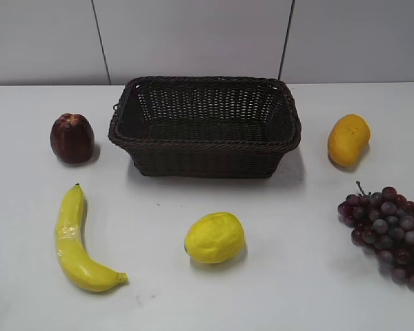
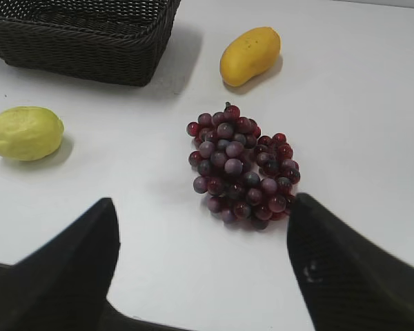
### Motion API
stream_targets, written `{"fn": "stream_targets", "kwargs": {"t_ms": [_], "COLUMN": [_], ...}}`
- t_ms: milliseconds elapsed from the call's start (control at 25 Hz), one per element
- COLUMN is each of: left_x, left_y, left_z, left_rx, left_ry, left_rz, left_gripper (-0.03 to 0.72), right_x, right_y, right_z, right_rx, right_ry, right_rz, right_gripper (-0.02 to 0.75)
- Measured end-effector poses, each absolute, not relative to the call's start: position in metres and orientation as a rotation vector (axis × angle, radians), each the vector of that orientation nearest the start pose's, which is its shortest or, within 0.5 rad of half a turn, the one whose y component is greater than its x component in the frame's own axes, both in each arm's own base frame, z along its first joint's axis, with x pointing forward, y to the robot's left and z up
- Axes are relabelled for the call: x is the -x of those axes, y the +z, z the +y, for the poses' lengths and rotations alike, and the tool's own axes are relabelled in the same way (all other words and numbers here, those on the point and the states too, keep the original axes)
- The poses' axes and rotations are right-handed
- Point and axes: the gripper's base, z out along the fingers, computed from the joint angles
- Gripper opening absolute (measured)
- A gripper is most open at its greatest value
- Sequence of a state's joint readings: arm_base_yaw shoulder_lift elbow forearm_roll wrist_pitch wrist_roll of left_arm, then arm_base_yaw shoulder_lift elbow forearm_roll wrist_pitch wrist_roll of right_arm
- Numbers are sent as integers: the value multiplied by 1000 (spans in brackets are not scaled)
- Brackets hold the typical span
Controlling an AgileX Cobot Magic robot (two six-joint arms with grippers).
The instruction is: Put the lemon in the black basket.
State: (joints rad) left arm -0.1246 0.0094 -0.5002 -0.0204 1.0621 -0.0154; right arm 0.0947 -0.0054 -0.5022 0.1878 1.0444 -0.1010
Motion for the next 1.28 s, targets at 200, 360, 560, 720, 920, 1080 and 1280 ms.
{"fn": "stream_targets", "kwargs": {"t_ms": [200, 360, 560, 720, 920, 1080, 1280], "left_x": [-12, -33, -67, -100, -145, -178, -208], "left_y": [296, 313, 330, 340, 339, 334, 322], "left_z": [-4, -8, -14, -20, -33, -48, -82], "left_rx": [-112, -176, -241, -347, -473, -568, -790], "left_ry": [-122, -107, -99, -77, -138, -262, -356], "left_rz": [2059, 2074, 2125, 2176, 2277, 2373, 2461], "left_gripper": [554, 554, 549, 544, 529, 529, 546], "right_x": [7, 7, 7, 7, 7, 7, 7], "right_y": [280, 280, 280, 280, 280, 280, 280], "right_z": [14, 14, 14, 14, 14, 14, 14], "right_rx": [204, 204, 204, 204, 204, 204, 204], "right_ry": [220, 220, 220, 220, 220, 220, 220], "right_rz": [2003, 2003, 2003, 2003, 2003, 2003, 2003], "right_gripper": [571, 571, 571, 571, 571, 571, 571]}}
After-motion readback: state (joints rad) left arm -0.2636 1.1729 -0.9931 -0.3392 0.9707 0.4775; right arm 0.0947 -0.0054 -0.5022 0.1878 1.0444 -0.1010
